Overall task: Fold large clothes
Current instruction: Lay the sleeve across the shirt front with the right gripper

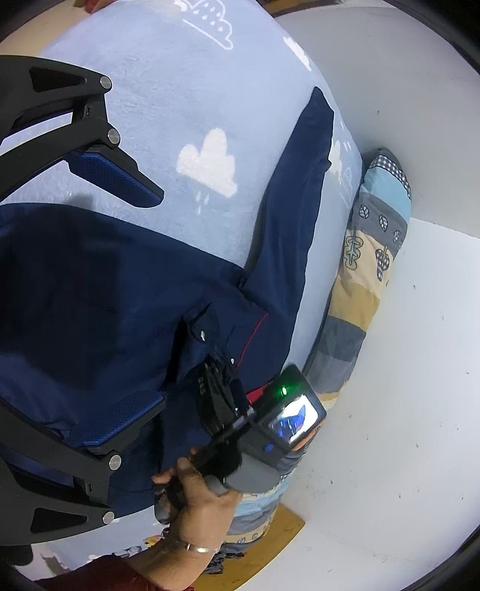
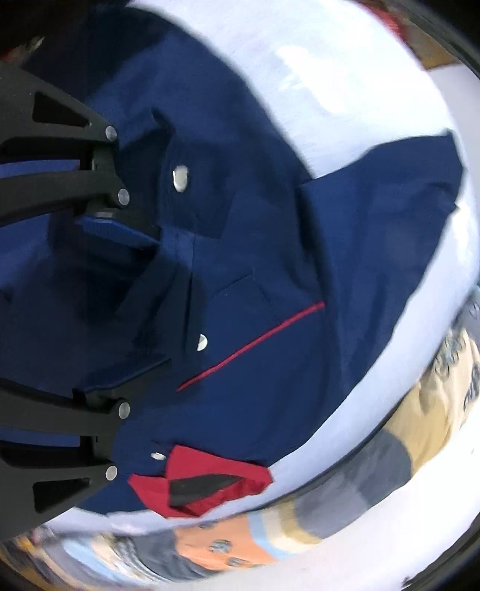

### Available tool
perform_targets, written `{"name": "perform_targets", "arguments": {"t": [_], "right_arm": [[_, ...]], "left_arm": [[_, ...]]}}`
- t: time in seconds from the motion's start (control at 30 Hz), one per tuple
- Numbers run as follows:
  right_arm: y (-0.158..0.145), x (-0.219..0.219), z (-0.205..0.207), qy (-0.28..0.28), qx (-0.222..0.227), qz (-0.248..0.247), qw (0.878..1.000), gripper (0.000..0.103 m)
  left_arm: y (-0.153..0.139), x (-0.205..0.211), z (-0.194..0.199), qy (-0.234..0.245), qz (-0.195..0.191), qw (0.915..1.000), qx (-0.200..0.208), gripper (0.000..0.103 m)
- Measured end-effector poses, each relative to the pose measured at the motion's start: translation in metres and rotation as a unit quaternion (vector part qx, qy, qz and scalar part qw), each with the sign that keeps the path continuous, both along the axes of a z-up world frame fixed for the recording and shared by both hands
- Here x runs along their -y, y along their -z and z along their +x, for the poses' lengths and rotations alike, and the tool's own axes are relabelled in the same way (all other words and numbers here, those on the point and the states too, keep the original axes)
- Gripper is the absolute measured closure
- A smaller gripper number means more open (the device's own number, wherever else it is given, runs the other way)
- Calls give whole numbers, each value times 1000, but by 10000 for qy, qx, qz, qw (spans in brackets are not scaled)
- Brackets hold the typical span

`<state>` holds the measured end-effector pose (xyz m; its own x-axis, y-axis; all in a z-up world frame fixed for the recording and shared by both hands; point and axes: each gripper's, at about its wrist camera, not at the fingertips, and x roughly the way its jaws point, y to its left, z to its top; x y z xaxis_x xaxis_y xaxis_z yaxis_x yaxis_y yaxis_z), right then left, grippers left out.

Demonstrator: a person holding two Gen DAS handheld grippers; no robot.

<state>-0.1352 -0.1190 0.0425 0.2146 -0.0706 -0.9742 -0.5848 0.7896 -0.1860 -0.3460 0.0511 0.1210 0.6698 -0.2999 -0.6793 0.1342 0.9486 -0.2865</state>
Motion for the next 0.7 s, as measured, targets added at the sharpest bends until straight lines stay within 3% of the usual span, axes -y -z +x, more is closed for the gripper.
{"name": "perform_targets", "arguments": {"t": [0.07, 0.17, 0.27, 0.43, 0.53, 0.57, 0.6, 0.63, 0.7], "right_arm": [[1, -3, -1, -127, -5, -114, 9999, 45], [-11, 0, -8, -242, -72, 110, 9996, 43], [-18, 1, -22, -590, 76, -99, 9982, 42], [-4, -3, -17, -665, 82, -149, 9976, 42], [2, -10, -11, -672, 326, -7, 9972, 47], [6, -11, -8, -633, 322, 7, 9975, 64], [8, -12, -6, -581, 314, -34, 9978, 94], [9, -13, -5, -563, 371, -100, 9977, 101], [-1, -13, -3, -450, 665, -26, 9968, 100]], "left_arm": [[-1, 0, 1, 13, -35, 10000, -13, 3], [0, 2, 3, 45, -69, 10000, -42, 3], [0, 5, 4, 115, -91, 9999, -65, 3], [-1, 6, 1, 171, 38, 9998, 3, 3], [1, 3, 3, 115, 0, 9999, -64, 3], [1, 2, 3, 98, -38, 9999, -93, 3], [2, 1, 4, 68, -69, 9999, -113, 3], [1, 1, 5, 59, -92, 9999, -120, 3], [0, 2, 5, 84, -153, 9998, -122, 3]]}}
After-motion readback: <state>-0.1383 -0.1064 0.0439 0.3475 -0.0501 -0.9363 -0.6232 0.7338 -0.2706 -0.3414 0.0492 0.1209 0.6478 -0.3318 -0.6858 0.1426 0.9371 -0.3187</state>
